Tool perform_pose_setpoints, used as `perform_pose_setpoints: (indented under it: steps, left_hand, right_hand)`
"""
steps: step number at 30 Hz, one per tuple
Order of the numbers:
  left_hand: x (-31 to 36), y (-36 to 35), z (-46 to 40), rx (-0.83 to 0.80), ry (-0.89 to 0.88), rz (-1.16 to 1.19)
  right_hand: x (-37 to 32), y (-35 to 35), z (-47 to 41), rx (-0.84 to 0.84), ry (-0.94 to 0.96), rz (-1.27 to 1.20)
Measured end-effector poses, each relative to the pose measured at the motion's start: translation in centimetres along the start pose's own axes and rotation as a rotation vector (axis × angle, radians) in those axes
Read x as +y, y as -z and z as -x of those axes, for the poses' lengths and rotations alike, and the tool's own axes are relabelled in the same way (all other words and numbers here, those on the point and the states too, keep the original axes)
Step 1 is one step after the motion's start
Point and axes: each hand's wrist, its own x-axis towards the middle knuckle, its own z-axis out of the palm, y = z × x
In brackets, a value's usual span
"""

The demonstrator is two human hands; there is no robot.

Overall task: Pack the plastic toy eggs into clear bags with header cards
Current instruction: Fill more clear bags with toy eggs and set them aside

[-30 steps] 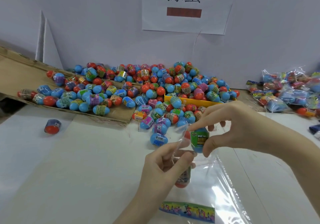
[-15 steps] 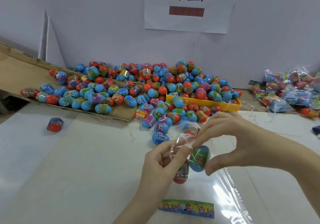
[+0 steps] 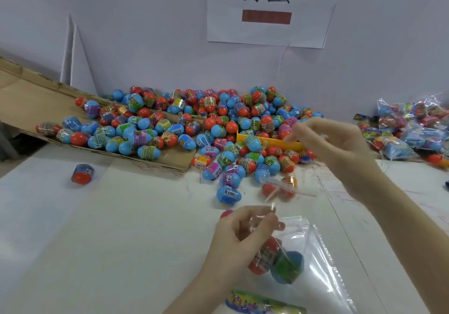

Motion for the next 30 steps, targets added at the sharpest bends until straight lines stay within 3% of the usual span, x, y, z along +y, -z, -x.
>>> perform_pose_setpoints:
  steps: [1,5,8,12,16,19,21,23,26,30]
  left_hand:
    - [0.0,0.0,0.1,-0.033,0.004,-0.004]
    - [0.3,-0.2,0.5,-0.137,-0.031,-0.002]
    - [0.3,-0.2,0.7,-0.167,-0.055,-0.006]
    - [0.3,-0.2,0.8,-0.207,-0.061,-0.001]
    - [0.2,-0.2,0.8,-0.220,-0.064,-0.005]
    - [0.4,-0.2,0.6,-0.141,-0.082,0.031]
    - [0.4,-0.1,0.4,-0.045,-0.095,0.069]
    - [0.5,-0.1,0.3,0.019,-0.117,0.095]
    - [0.5,-0.3,0.4,0.064,-0.145,0.095]
    - [0.4,-0.4,0.7,0.082,-0.184,0.031]
  right_hand:
    - [0.5,-0.4,-1.2,-0.025,-0.035,0.029]
    - [3.0,-3.4,-4.3,-0.596,-0.153,0.364]
    - [4.5,-5.4,-4.8,-0.722,-0.123,0.444]
    - [6.0,-7.2,-3.9,-0.654,0.008,0.540]
    - [5.3,-6.4,-3.0,-0.524,-0.033,0.389]
    - [2.6,-3.2,-3.2,-0.217,-0.167,0.049]
    - [0.6,-0.5,-2.8,-0.038,-0.153,-0.217]
    - [-1.4,1.6,-1.6,-0.046,-0.058,-0.333]
    - [-3.9,2.6,0.5,-0.248,0.081,-0.090]
    - [-4.4,1.9,1.1,-0.443,0.149,0.691]
